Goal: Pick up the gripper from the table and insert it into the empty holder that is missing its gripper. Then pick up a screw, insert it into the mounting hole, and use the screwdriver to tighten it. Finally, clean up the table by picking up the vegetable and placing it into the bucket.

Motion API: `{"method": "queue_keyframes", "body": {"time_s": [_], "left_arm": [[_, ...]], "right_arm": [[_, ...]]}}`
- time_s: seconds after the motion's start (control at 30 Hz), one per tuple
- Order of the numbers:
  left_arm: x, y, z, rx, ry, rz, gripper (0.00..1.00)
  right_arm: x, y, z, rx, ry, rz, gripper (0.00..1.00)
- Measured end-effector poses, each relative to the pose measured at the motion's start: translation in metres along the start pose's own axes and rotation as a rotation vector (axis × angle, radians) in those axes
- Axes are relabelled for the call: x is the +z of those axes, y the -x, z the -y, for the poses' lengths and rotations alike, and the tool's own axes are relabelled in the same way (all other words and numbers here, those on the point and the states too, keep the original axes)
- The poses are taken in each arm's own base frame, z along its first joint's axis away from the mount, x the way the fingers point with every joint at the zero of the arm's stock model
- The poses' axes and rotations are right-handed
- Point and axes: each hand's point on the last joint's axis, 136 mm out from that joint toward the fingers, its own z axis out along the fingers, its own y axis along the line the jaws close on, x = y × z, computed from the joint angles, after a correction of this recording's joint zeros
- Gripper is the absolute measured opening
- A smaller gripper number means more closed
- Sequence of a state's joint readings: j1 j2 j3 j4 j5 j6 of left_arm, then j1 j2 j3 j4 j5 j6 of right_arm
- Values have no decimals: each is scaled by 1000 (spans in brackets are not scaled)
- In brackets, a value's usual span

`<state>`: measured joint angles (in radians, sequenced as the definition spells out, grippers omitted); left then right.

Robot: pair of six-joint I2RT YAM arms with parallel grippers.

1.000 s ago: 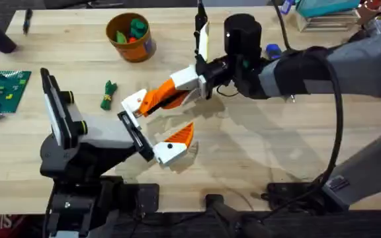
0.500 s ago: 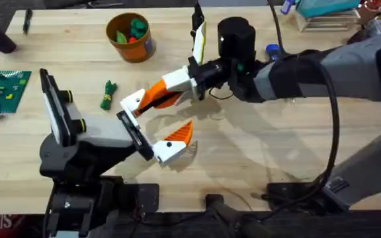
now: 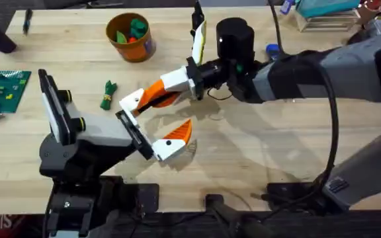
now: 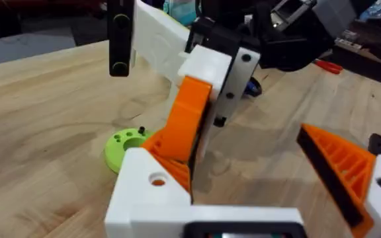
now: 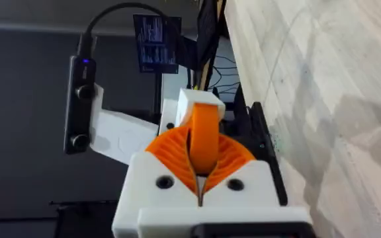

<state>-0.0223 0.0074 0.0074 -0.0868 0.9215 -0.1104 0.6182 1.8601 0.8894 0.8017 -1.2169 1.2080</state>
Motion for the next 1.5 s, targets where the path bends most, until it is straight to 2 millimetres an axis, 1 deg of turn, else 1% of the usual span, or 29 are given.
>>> {"method": "queue_keyframes", "body": {"time_s": [0.03, 0.17, 0.27, 0.33, 0.4, 0.43, 0.47, 0.53, 0.67, 0.77, 0.87, 0.93, 1.0, 1.03, 1.07, 1.1, 1.23, 1.3, 1.37, 1.5], "left_arm": [[0, 0, 0, 0, 0, 0, 986], [0, 0, 1, 11, -7, 0, 986], [0, -1, 9, 18, -48, -7, 986], [0, -2, 12, 20, -64, -9, 986], [0, -2, 13, 22, -71, -10, 986], [0, -2, 13, 21, -72, -10, 986], [0, -2, 13, 22, -73, -11, 986], [0, -2, 14, 22, -76, -11, 986], [0, -2, 14, 22, -77, -11, 986], [0, -2, 14, 22, -77, -11, 987], [0, -2, 14, 22, -77, -11, 987], [0, -2, 14, 22, -77, -11, 986], [0, -2, 14, 22, -77, -11, 986], [0, -2, 14, 22, -76, -11, 986], [0, -2, 14, 22, -76, -11, 985], [0, -2, 14, 22, -76, -11, 986], [0, -2, 14, 24, -77, -11, 986], [0, -2, 14, 24, -77, -11, 986], [0, -2, 14, 24, -76, -11, 986], [0, -2, 14, 24, -77, -11, 986]], "right_arm": [[0, 0, 0, -2, 1, -2, 14], [2, -2, -2, -38, 13, -17, 190], [8, -8, -3, -57, 20, -38, 370], [12, -12, -5, -67, 26, -54, 566], [11, -13, -5, -68, 30, -64, 815], [10, -13, -6, -69, 31, -63, 923], [8, -12, -6, -70, 32, -62, 972], [2, -9, -5, -67, 33, -56, 990], [-19, 4, 4, -19, 16, -12, 992], [-41, 13, 20, 55, -15, 37, 993], [-63, 15, 40, 159, -55, 77, 992], [-75, 11, 54, 229, -81, 93, 993], [-81, 3, 66, 288, -109, 98, 994], [-84, -3, 73, 328, -133, 98, 994], [-90, -24, 85, 408, -222, 99, 994], [-93, -29, 86, 410, -258, 103, 994], [-110, -43, 80, 338, -441, 130, 995], [-120, -42, 76, 267, -541, 146, 994], [-130, -34, 71, 167, -636, 155, 995], [-148, -7, 58, -98, -774, 152, 995]]}}
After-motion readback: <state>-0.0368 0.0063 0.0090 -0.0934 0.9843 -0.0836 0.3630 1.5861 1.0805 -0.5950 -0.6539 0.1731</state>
